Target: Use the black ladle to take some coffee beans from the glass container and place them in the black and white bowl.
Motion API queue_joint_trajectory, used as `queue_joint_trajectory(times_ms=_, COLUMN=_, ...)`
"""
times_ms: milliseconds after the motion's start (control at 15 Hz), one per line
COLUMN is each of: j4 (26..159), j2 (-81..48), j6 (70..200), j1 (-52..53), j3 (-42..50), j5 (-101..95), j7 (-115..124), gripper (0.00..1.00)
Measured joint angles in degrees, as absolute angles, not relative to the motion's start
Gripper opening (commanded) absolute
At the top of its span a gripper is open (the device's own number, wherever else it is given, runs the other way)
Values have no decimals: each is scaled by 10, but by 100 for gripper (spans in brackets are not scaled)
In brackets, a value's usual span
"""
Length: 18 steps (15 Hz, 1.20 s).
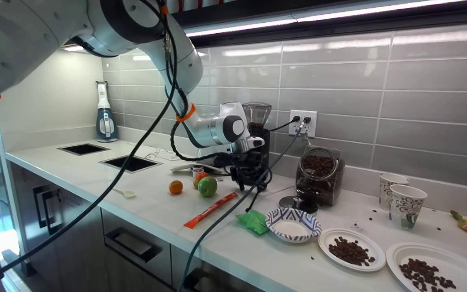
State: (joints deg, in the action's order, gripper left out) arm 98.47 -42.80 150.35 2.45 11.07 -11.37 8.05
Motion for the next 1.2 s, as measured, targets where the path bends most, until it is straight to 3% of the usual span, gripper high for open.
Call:
queue_joint_trajectory(times_ms=200, j4=983, j2=-428, j6=1503, j1=23, j3=108, j5=-114, j7=80, gripper=79)
queue_joint_trajectory(times_ms=267, j4=983, j2=-428, j6=1503, j1=23, j3=108, j5=-114, j7=80, gripper=66)
queue_joint_trajectory(times_ms=333, j4=982, j2=-428, j6=1503, j1=23, j3=108, j5=-114, j7=80, gripper=67)
queue_joint_trajectory(times_ms=400, j4=982, j2=-428, j6=1503, j1=23, j3=108, j5=-114, j7=80, gripper=60)
queue_joint_trajectory(times_ms=533, j4=980, j2=-428, j6=1503, j1=23, j3=107, j5=-114, j7=80, gripper=61)
queue_joint_trajectory(times_ms=600, j4=980, j2=-428, j6=1503, j1=23, j3=107, j5=-113, j7=80, gripper=57)
queue_joint_trajectory(times_ms=667, j4=979, j2=-428, j6=1503, j1=23, j3=107, j5=-113, j7=81, gripper=62)
queue_joint_trajectory(times_ms=800, j4=978, j2=-428, j6=1503, j1=22, j3=107, j5=-112, j7=81, gripper=82)
queue_joint_trajectory(times_ms=933, j4=977, j2=-428, j6=1503, j1=19, j3=107, j5=-107, j7=81, gripper=97)
queue_joint_trajectory(times_ms=1200, j4=977, j2=-428, j6=1498, j1=6, j3=107, j5=-96, j7=81, gripper=100)
